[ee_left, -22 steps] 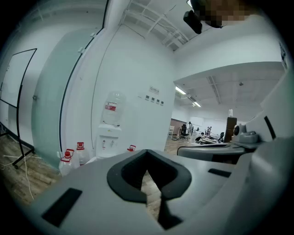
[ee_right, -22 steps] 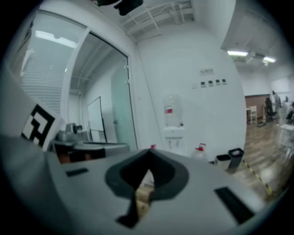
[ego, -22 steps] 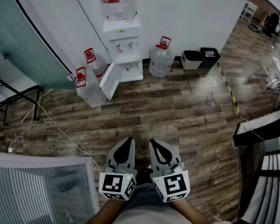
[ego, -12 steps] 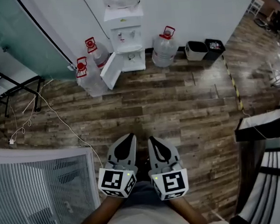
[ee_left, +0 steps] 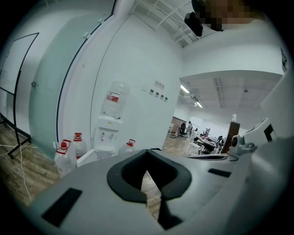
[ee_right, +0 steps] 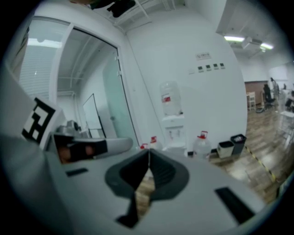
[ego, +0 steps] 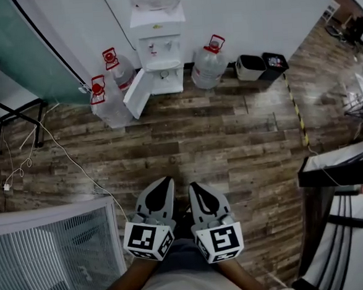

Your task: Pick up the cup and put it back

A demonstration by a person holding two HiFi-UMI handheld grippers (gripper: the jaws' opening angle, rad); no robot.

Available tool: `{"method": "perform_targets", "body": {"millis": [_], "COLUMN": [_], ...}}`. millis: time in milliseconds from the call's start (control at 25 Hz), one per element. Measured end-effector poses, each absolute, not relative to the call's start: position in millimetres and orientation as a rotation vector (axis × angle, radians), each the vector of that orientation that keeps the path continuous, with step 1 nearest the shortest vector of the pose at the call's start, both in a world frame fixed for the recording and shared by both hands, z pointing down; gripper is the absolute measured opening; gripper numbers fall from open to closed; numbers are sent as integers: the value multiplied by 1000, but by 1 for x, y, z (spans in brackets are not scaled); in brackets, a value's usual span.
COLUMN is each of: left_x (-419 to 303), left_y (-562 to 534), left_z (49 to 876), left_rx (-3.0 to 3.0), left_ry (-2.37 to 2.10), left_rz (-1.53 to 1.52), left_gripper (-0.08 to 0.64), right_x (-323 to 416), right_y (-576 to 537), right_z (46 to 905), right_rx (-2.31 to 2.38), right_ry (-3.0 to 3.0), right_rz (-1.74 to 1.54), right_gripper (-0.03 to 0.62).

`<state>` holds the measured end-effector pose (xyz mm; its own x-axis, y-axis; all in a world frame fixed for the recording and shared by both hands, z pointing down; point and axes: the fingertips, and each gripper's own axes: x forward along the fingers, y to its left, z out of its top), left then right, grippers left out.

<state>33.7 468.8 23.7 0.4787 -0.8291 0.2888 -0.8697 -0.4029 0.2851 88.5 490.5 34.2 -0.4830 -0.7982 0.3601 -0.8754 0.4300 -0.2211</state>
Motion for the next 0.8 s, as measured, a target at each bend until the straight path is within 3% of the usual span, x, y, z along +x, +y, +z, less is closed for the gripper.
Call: {"method": "perform_targets", "body": {"millis": [800], "left_x": [-71], "left_y": [343], "left_z": [14], "left_rx": [2314], "left_ry": [-1399], "left_rz": [-5], "left_gripper": [6], "right_x": [-11], "right_y": [363], "right_z": [30], "right_rx": [1441], "right_ry": [-2424], "right_rz": [494], "right_gripper": [23]}}
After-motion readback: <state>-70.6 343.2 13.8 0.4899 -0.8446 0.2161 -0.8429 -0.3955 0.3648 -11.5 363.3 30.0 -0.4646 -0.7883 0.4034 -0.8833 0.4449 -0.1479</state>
